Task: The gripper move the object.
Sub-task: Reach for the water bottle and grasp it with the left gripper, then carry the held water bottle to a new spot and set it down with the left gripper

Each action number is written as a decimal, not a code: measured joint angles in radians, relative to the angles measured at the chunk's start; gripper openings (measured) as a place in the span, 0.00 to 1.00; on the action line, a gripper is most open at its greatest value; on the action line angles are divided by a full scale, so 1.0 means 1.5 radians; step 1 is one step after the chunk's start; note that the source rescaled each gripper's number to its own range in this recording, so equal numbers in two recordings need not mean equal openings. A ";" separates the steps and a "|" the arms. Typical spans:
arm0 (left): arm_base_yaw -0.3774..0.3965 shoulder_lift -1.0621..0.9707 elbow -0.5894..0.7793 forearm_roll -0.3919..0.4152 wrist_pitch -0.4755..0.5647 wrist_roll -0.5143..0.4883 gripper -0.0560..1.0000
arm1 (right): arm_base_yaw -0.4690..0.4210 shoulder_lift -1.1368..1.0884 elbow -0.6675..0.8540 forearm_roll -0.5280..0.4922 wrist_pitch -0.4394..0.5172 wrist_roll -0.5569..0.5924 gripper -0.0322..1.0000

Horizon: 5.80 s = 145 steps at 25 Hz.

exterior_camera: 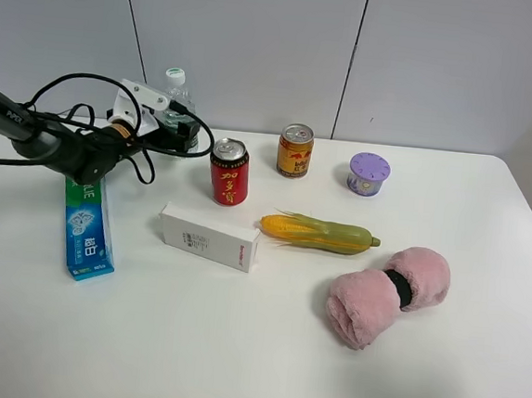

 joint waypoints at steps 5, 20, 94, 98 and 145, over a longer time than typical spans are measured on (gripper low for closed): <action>0.000 0.015 -0.032 0.001 0.007 -0.001 1.00 | 0.000 0.000 0.000 0.000 0.000 0.000 1.00; 0.000 0.056 -0.077 0.026 0.019 -0.036 0.95 | 0.000 0.000 0.000 0.000 0.000 0.000 1.00; -0.442 -0.658 0.622 -0.556 0.111 0.405 0.11 | 0.000 0.000 0.000 0.000 0.000 0.000 1.00; -0.442 -0.647 0.660 -0.553 0.041 0.342 0.11 | 0.000 0.000 0.000 0.000 0.000 0.000 1.00; -0.442 -0.497 0.641 -0.439 -0.134 0.062 0.11 | 0.000 0.000 0.000 0.000 0.000 0.000 1.00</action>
